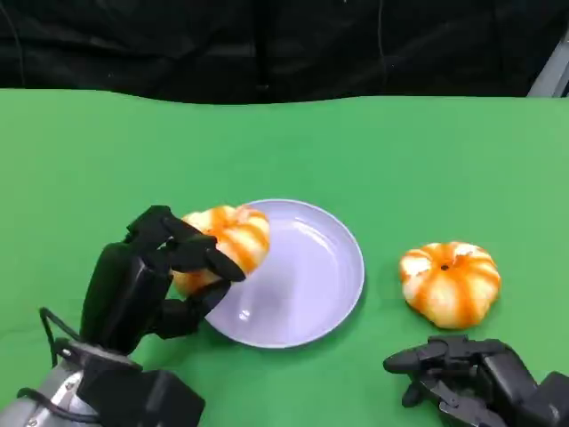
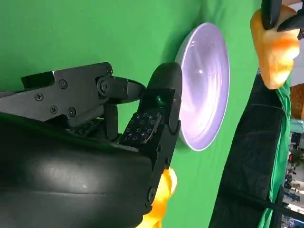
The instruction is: Grasp the bread from the table and place it into the plate.
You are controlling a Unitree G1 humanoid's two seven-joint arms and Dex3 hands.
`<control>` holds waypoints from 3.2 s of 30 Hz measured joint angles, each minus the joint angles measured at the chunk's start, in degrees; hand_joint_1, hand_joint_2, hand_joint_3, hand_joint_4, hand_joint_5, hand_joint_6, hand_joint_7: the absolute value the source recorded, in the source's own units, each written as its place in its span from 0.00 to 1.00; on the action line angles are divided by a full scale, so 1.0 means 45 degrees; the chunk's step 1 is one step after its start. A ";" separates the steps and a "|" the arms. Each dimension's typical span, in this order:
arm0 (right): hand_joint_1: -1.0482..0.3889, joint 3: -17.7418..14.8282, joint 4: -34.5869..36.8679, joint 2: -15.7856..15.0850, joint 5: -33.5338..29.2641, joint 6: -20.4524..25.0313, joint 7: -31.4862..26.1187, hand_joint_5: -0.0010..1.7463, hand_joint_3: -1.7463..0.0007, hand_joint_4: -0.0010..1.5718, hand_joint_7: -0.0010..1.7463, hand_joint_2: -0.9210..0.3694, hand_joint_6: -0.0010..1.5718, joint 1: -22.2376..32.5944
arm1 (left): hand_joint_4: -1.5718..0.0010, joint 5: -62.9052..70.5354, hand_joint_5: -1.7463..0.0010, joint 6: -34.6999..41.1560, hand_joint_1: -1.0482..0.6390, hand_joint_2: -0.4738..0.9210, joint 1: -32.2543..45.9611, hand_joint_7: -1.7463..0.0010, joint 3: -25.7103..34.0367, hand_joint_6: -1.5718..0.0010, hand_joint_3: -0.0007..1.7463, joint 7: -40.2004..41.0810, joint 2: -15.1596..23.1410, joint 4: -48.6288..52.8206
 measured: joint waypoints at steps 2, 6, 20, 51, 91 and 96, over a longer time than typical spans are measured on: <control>0.70 0.0004 0.0000 0.0001 -0.0001 0.0000 -0.0008 0.70 0.77 0.48 0.15 0.00 0.72 -0.0002 | 0.49 -0.0056 0.27 -0.0256 0.63 0.81 -0.0091 0.58 -0.0053 0.36 0.41 -0.0336 -0.0006 0.0122; 0.70 0.0027 0.0004 0.0002 -0.0014 0.0000 -0.0038 0.72 0.77 0.47 0.15 0.00 0.71 -0.0012 | 0.47 -0.0079 0.29 -0.0497 0.63 0.82 -0.0418 0.60 -0.0108 0.34 0.39 -0.0701 -0.0099 0.0511; 0.70 0.0097 -0.0094 0.0008 -0.0230 -0.0003 -0.0305 0.73 0.77 0.48 0.16 0.00 0.72 -0.0011 | 0.46 0.0241 0.30 -0.0545 0.65 0.83 -0.1196 0.66 -0.0496 0.31 0.35 -0.1076 -0.0638 0.1821; 0.70 0.0110 -0.0246 0.0013 -0.0198 -0.0001 -0.0227 0.68 0.77 0.50 0.16 0.00 0.71 0.0108 | 0.49 0.0314 0.38 0.0703 0.62 1.00 -0.2951 0.79 -0.1308 0.32 0.12 -0.1307 -0.1483 0.4444; 0.70 0.0135 -0.0297 0.0064 -0.0200 0.0002 -0.0202 0.67 0.76 0.50 0.15 0.00 0.71 0.0219 | 0.70 -0.0838 1.00 0.1232 0.04 1.00 -0.3136 1.00 -0.1058 0.79 0.35 -0.5161 -0.1298 0.4426; 0.70 0.0134 -0.0293 0.0065 -0.0200 0.0002 -0.0202 0.66 0.76 0.51 0.15 0.00 0.71 0.0216 | 0.72 -0.0937 1.00 0.1232 0.04 1.00 -0.3135 1.00 -0.1026 0.81 0.38 -0.5195 -0.1282 0.4375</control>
